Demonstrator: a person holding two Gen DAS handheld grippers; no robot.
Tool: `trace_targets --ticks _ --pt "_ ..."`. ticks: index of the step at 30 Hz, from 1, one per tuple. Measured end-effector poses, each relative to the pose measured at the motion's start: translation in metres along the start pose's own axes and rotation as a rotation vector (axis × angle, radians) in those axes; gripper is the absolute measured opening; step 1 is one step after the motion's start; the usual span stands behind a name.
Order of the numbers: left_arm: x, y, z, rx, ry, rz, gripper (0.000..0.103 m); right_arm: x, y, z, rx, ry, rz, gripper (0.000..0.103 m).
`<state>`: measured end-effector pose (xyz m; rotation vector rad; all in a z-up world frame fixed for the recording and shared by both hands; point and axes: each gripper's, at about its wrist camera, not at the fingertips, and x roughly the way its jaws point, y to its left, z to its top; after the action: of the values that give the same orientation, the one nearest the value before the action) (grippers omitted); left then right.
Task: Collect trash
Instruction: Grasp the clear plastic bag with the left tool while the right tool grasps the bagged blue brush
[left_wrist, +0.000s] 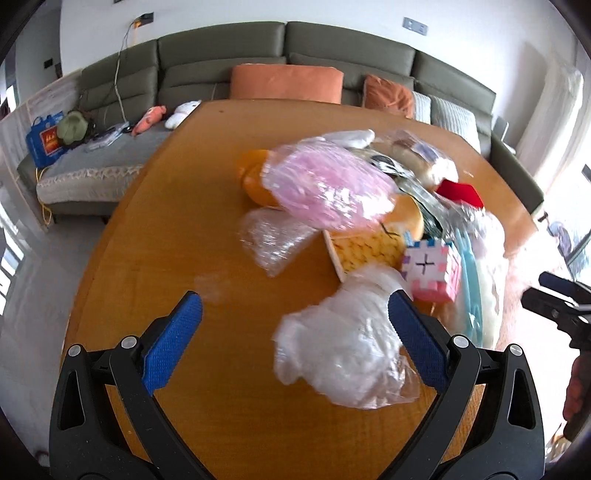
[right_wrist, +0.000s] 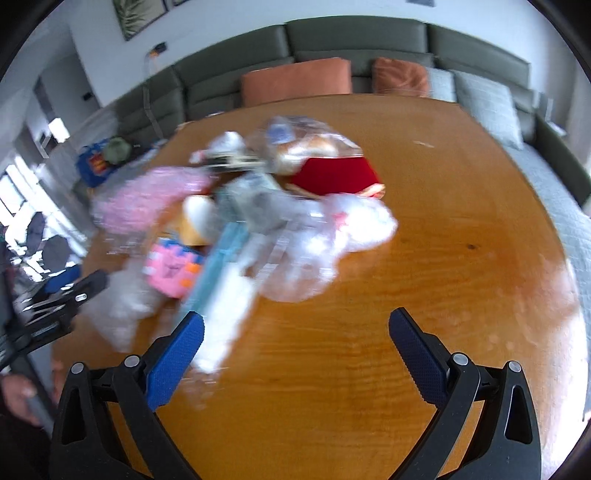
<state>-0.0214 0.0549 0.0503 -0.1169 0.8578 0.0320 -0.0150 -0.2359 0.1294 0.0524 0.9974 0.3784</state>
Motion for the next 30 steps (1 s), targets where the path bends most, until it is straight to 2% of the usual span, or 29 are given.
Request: trace_targets --ticks 1,3,8,11,12,14,17,19,21,25,30 --pt "0.000 0.001 0.001 0.001 0.000 -0.008 0.097 0.004 0.001 0.005 0.001 0.019 0.032 0.100" --pt "0.001 0.000 0.003 0.024 0.005 -0.014 0.097 0.011 0.010 0.007 0.004 0.045 0.070 0.093" --pt "0.008 -0.010 0.006 0.087 0.031 -0.043 0.097 0.037 0.042 -0.001 -0.041 0.131 0.088 0.078" --pt "0.016 -0.016 0.006 0.117 0.060 -0.051 0.097 0.054 0.052 -0.004 -0.055 0.184 0.102 0.061" --pt "0.020 -0.019 0.005 0.139 0.073 -0.053 0.097 0.054 0.056 -0.004 -0.060 0.175 0.110 0.049" --pt "0.023 -0.023 0.004 0.170 0.080 -0.061 0.097 0.048 0.061 -0.002 -0.082 0.153 0.109 0.039" --pt "0.028 -0.029 0.003 0.189 0.097 -0.076 0.097 0.031 0.068 0.001 -0.136 0.094 0.066 0.034" --pt "0.030 -0.031 0.002 0.187 0.117 -0.125 0.080 0.020 0.071 0.003 -0.154 0.058 0.041 0.034" --pt "0.026 -0.034 0.001 0.187 0.115 -0.189 0.043 0.008 0.072 0.008 -0.157 0.020 0.032 0.034" --pt "0.017 -0.038 0.000 0.216 0.107 -0.227 0.040 -0.012 0.080 0.021 -0.174 -0.032 0.035 0.034" --pt "-0.006 -0.013 0.000 0.157 0.059 -0.261 0.038 -0.027 0.105 0.040 -0.203 -0.076 0.069 0.034"
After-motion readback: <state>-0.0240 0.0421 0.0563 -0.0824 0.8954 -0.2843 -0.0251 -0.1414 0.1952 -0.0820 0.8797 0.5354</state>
